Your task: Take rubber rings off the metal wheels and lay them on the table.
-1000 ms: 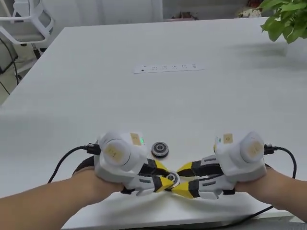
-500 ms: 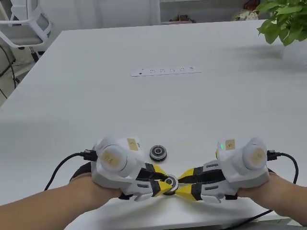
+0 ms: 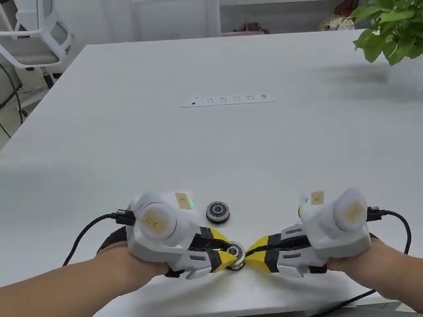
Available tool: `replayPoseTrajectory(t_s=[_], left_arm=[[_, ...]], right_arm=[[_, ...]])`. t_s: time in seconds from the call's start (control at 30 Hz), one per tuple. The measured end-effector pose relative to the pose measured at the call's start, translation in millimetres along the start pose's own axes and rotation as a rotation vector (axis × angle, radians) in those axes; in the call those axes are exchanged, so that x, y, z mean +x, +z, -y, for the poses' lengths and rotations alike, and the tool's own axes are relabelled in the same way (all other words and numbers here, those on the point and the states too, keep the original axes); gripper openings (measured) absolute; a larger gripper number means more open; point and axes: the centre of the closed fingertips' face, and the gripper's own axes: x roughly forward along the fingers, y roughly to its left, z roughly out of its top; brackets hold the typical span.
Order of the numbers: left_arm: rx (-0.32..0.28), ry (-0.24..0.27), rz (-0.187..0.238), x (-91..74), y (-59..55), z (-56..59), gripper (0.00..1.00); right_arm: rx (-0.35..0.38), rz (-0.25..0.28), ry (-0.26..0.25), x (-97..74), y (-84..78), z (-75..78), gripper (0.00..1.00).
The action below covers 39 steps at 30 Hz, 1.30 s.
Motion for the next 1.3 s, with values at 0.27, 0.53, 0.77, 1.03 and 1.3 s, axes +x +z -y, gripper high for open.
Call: replayPoseTrajectory(t_s=[0.27, 0.53, 0.77, 1.03, 1.3], left_arm=[[0.008, 0.006, -0.004, 0.3, -0.5, -0.4, 0.13], [-0.003, 0.017, -0.002, 0.5, -0.3, -0.2, 0.12], [-0.003, 0.014, -0.001, 0.4, -0.3, -0.2, 0.12], [-0.005, 0.019, -0.003, 0.8, 0.1, -0.5, 0.12], [-0.003, 0.027, -0.008, 1.1, 0.8, -0.9, 0.12]], right_arm=[[0.075, 0.001, -0.010, 1.2, 0.4, 3.1, 0.00], [0.213, 0.045, -0.012, -2.9, 1.5, 5.6, 0.00], [0.270, 0.101, -0.019, -6.0, 10.1, 9.3, 0.00], [0.306, 0.134, -0.007, -8.4, 14.8, 8.8, 0.00], [0.343, 0.148, 0.004, -9.1, 17.7, 6.9, 0.00]])
